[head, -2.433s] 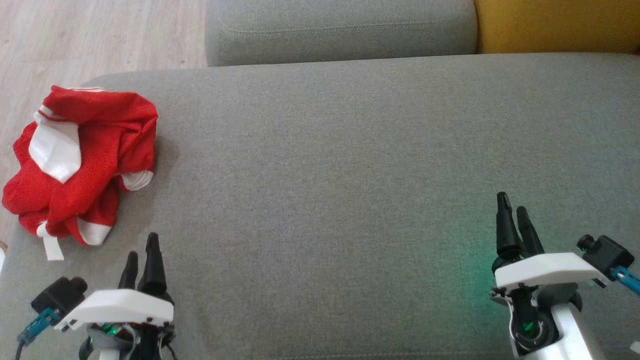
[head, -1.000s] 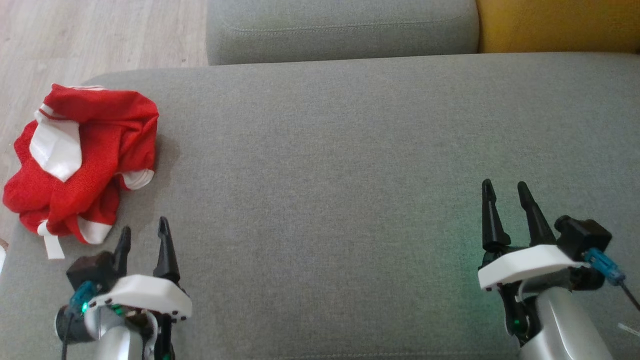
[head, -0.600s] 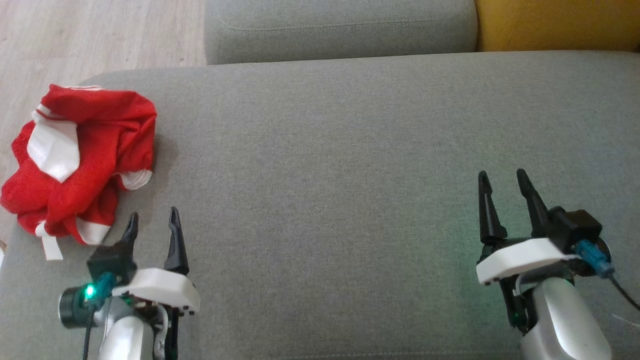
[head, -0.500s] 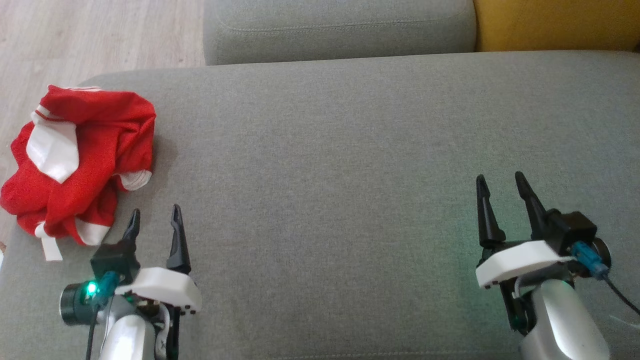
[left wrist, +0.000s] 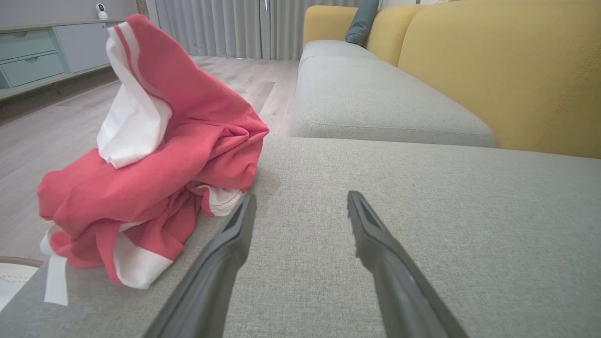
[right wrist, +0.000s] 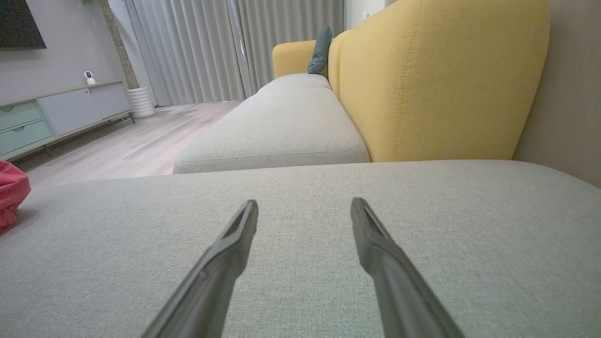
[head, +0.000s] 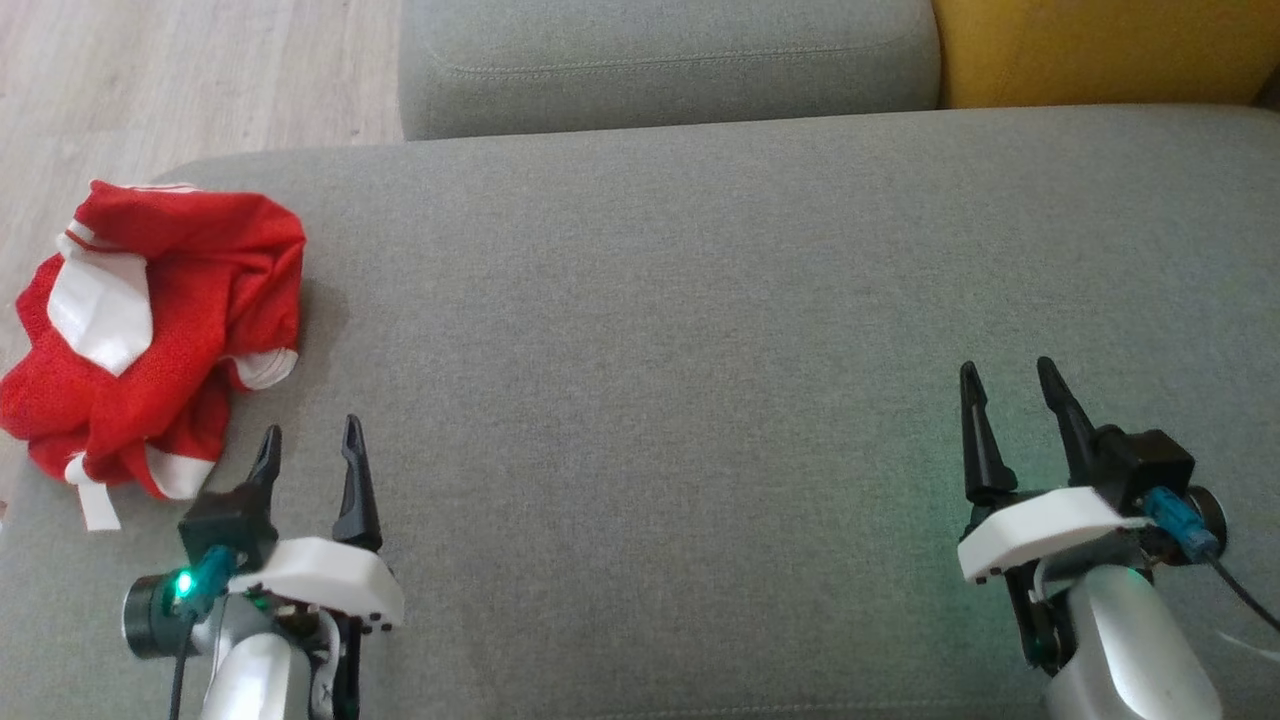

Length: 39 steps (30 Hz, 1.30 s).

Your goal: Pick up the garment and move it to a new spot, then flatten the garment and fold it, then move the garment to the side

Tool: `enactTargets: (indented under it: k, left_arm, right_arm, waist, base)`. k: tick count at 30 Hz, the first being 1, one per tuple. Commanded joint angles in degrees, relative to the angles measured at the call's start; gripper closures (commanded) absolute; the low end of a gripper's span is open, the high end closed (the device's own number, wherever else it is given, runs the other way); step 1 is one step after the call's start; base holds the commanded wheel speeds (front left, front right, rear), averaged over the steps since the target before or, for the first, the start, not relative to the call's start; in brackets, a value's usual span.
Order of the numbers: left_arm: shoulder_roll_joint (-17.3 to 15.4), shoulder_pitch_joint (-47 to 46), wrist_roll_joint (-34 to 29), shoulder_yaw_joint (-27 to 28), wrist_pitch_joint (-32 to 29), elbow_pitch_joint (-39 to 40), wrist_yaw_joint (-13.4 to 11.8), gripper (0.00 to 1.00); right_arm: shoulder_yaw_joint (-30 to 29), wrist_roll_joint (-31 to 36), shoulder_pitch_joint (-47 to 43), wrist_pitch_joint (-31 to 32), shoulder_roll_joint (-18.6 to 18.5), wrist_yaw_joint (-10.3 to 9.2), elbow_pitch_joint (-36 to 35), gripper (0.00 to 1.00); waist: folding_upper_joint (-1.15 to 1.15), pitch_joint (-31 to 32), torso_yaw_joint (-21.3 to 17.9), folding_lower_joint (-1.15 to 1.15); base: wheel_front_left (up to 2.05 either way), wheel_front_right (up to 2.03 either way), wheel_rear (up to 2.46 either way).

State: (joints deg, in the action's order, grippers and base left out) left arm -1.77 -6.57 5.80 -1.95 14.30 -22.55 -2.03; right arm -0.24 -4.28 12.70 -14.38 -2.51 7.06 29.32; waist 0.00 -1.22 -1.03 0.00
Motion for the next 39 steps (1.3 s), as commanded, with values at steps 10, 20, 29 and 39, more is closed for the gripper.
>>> enactTargets:
  k: [10,20,29,39]
  left_arm:
    - [-1.1,-2.1,0.9,1.0,0.7,1.9,-0.7,0.00]
    - [-1.1,-2.6,1.7,0.9,0.7,1.2,-1.3,0.00]
    - [-1.1,-2.4,1.0,1.2,0.7,0.7,-1.0,0.00]
    - [-1.1,-0.7,0.2,5.0,0.7,1.6,-0.7,0.00]
  right_arm:
    - [1.6,0.6,3.0,-0.6,-0.4,0.43,-1.6,0.00]
    - [2.5,-0.4,2.3,-0.6,-0.4,0.43,-2.1,0.00]
    - [5.3,-2.7,1.9,-0.6,-0.4,0.43,-2.4,0.00]
    - [5.6,-3.0,0.9,-0.6,-0.4,0.43,-2.2,0.00]
  waist:
    - [0.00,-0.2,0.2,0.00]
    - [0.00,-0.1,6.5,0.00]
    - [0.00,0.7,16.5,0.00]
    - [0.00,1.4,26.2,0.00]
  base:
    - [0.00,0.00,0.00]
    - [0.00,0.00,0.00]
    - [0.00,0.00,0.00]
    - [0.00,0.00,0.00]
